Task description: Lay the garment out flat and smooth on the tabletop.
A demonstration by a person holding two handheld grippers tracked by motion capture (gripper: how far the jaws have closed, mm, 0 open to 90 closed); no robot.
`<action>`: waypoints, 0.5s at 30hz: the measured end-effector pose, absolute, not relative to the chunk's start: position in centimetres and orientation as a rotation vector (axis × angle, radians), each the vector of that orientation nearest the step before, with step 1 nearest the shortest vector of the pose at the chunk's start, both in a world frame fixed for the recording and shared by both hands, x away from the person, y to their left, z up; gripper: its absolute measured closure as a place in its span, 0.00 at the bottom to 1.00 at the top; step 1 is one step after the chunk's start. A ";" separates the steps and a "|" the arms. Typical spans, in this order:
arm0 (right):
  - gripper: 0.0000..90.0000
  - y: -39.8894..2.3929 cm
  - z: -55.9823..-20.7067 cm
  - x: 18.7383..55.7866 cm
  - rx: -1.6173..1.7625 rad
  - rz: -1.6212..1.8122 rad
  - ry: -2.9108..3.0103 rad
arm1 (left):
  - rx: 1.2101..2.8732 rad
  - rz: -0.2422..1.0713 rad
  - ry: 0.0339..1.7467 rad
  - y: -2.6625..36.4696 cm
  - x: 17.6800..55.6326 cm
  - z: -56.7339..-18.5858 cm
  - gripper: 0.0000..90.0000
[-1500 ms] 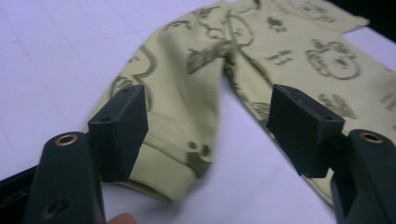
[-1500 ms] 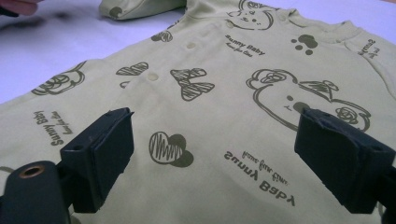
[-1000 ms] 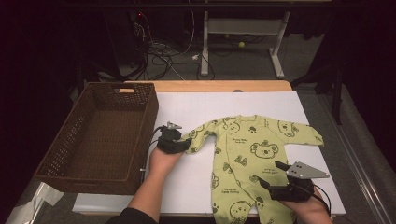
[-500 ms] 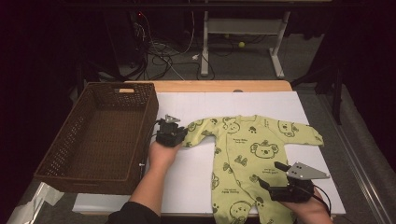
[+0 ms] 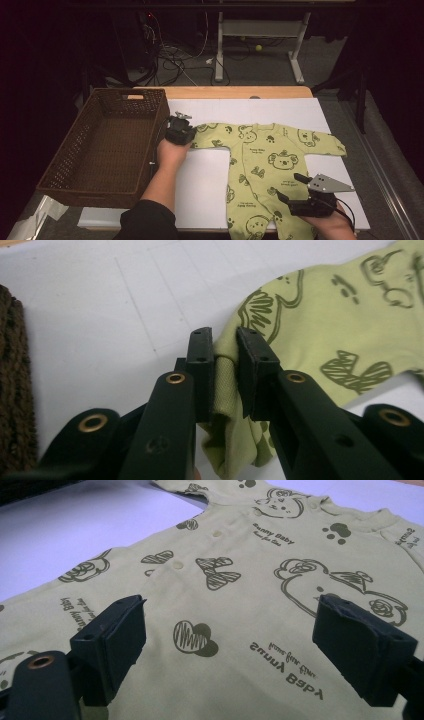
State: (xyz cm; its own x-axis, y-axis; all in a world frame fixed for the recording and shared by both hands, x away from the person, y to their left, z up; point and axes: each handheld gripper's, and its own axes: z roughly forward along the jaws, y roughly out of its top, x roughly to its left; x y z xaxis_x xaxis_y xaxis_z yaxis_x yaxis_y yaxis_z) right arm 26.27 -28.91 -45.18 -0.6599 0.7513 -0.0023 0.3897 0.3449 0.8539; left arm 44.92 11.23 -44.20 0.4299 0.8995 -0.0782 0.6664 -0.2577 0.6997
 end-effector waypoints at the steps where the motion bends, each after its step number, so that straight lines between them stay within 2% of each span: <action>1: 0.16 -28.9 -45.2 26.3 1.001 1.246 2.217 | 2.022 0.448 1.324 11.3 45.0 -44.3 0.82; 4: 0.16 -29.0 -45.2 26.4 0.999 1.255 2.217 | 2.041 0.462 1.356 11.4 45.3 -44.8 0.82; 6: 0.16 -29.0 -45.2 26.4 1.000 1.256 2.216 | 2.049 0.487 1.388 11.4 45.5 -45.2 0.78; 8: 0.15 -28.9 -45.3 26.4 1.000 1.258 2.216 | 2.053 0.511 1.408 11.2 45.5 -45.3 0.71; 11: 0.14 -28.9 -45.3 26.4 1.002 1.260 2.215 | 2.053 0.541 1.411 10.9 45.4 -45.2 0.54; 15: 0.11 -28.9 -45.3 26.5 1.008 1.259 2.209 | 2.038 0.527 1.385 10.6 45.0 -44.9 0.37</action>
State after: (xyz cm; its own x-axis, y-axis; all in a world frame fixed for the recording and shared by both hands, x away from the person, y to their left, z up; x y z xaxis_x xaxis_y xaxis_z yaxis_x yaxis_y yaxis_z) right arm 26.46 -28.92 -45.31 -0.6578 0.7532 0.0059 0.3891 0.3330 0.8589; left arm 44.97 10.62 -44.87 0.3731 0.9277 -0.0139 0.6841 -0.2650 0.6795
